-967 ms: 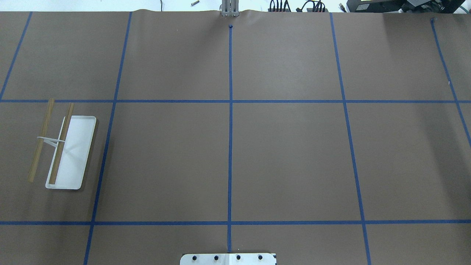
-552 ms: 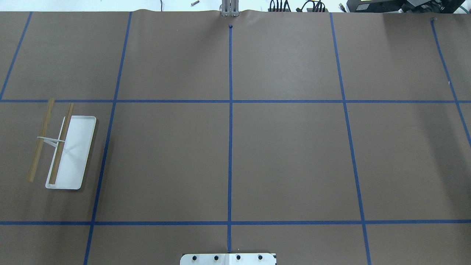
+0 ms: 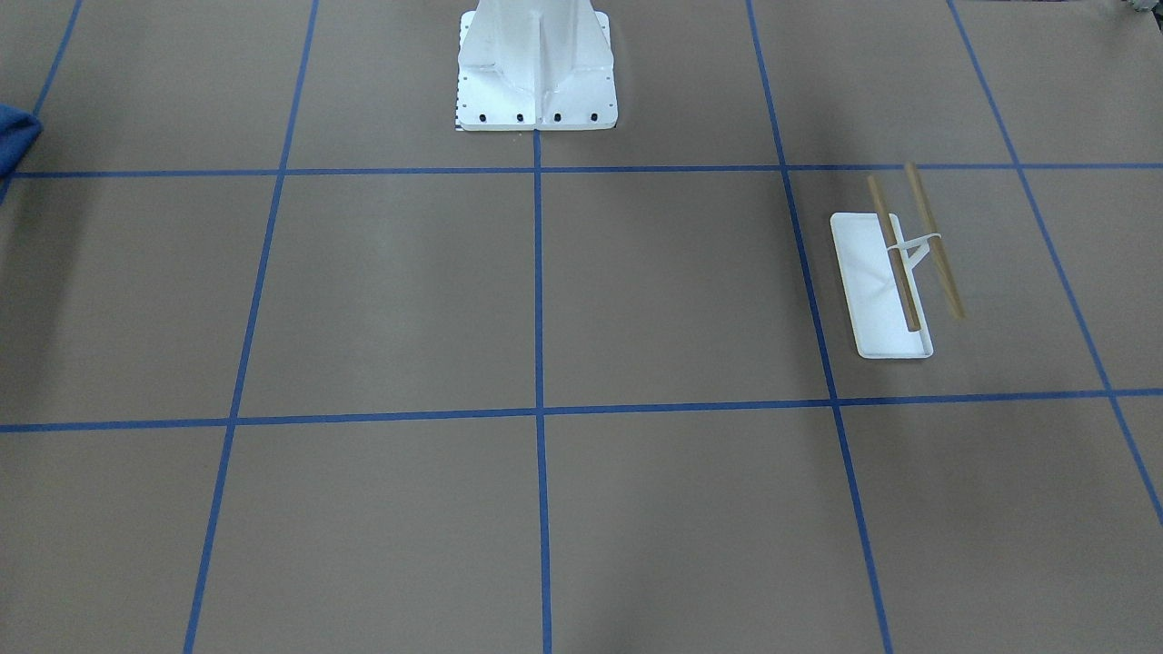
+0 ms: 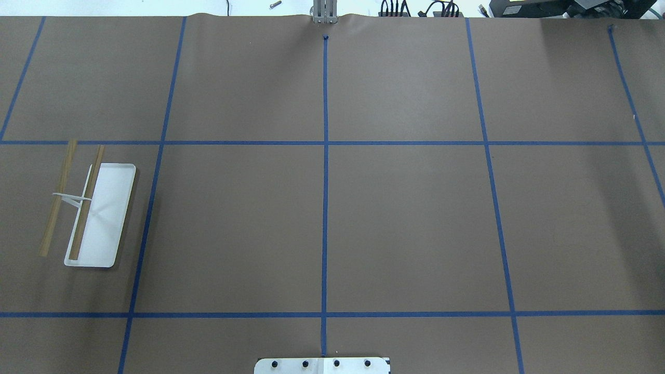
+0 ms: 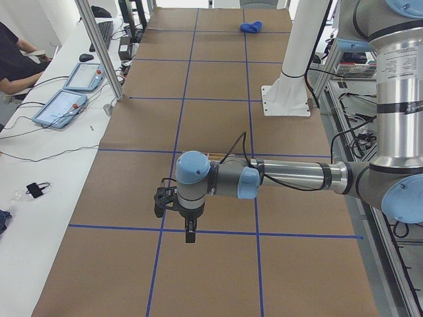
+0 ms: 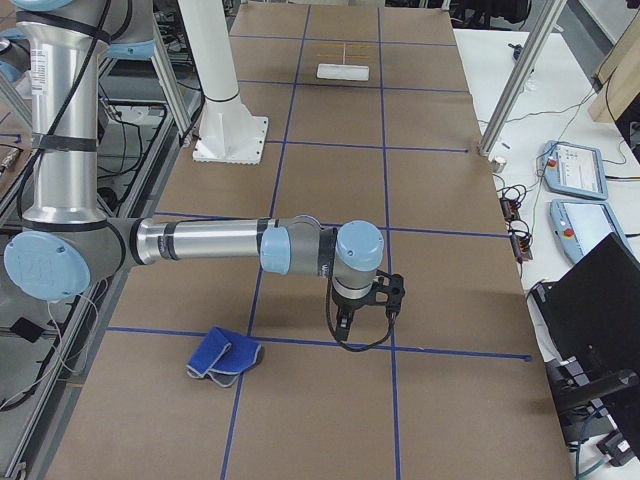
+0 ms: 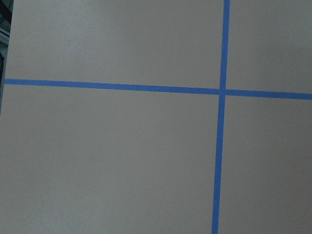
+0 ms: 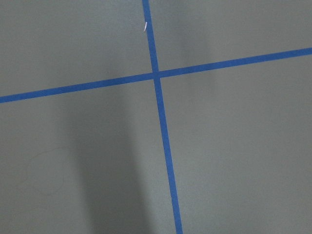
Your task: Hang towel on rack
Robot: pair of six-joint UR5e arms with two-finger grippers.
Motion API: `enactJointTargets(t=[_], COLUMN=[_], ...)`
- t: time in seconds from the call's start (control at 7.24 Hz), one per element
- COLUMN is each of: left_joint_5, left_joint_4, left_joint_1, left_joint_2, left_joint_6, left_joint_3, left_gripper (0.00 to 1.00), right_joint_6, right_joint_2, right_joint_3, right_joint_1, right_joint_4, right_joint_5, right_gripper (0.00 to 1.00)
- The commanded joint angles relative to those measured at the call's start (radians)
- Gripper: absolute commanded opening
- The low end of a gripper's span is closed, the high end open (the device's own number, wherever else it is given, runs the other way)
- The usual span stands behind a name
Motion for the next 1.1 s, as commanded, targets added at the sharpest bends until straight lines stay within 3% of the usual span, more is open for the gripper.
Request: enactJointTargets(t=[0.0, 0.41, 0.97], left_joint_5=[-0.004, -0.006, -0.004], left_joint_4=[-0.001, 0.0, -0.001], left_joint_1=[0.0, 0.0, 0.0], left_joint_2=[-0.004, -0.009, -0.01], left_joint_6=[0.001, -0.011, 0.002], left_joint_3=[-0.007, 0.0, 0.002], left_gripper=[0.98, 0.98, 0.98], right_joint_6=[0.006, -0.006, -0.013], right_joint_2=[0.019, -0.036, -0.213], right_joint_3=[-0.002, 0.024, 0.147], right_joint_1=[-0.003, -0.006, -0.012], right_joint_4=[-0.002, 0.005, 0.031], right_joint_5=[0.003, 0.005, 0.051], right_gripper=[1.0, 1.0, 1.0])
